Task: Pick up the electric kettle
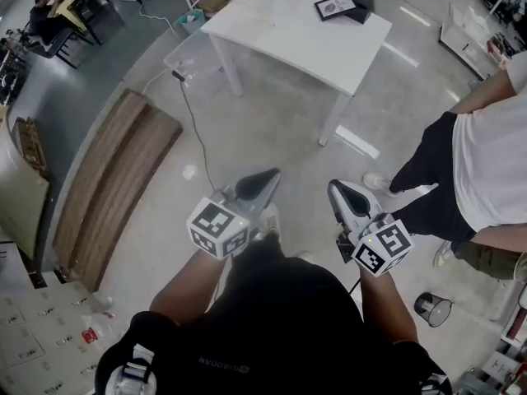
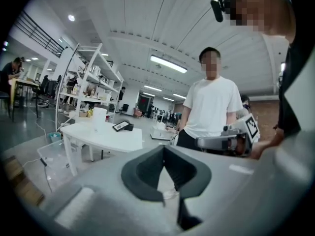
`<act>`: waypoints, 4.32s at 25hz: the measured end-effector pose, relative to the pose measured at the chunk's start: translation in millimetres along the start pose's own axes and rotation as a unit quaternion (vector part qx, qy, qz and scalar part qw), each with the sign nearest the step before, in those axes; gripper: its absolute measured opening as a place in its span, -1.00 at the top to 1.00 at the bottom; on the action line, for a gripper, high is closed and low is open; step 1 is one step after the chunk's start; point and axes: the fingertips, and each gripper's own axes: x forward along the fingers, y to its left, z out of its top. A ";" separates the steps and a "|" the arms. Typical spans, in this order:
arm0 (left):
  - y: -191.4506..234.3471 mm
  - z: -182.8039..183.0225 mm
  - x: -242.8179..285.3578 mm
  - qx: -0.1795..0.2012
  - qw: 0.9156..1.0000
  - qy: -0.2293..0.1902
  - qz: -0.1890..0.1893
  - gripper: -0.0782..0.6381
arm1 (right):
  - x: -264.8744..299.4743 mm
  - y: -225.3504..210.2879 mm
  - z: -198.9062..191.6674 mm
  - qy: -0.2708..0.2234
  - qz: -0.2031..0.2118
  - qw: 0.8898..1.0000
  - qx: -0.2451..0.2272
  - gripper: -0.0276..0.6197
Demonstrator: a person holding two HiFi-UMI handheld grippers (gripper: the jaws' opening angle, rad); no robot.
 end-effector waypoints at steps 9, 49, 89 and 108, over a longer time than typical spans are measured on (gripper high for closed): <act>42.6 6.3 15.9 0.010 1.000 0.007 0.000 0.77 | 44.6 -19.8 5.8 0.010 0.000 1.000 0.006 0.90; 233.2 37.3 21.3 -0.014 0.999 0.002 0.029 0.77 | 241.2 -47.6 34.9 0.041 0.013 0.999 -0.011 0.90; 404.1 114.8 172.6 0.002 0.997 0.031 0.066 0.77 | 408.8 -231.6 105.6 0.040 0.028 0.999 0.015 0.90; 427.5 145.3 251.9 0.032 0.997 0.040 0.055 0.77 | 413.1 -304.4 129.6 0.007 0.005 0.999 0.032 0.90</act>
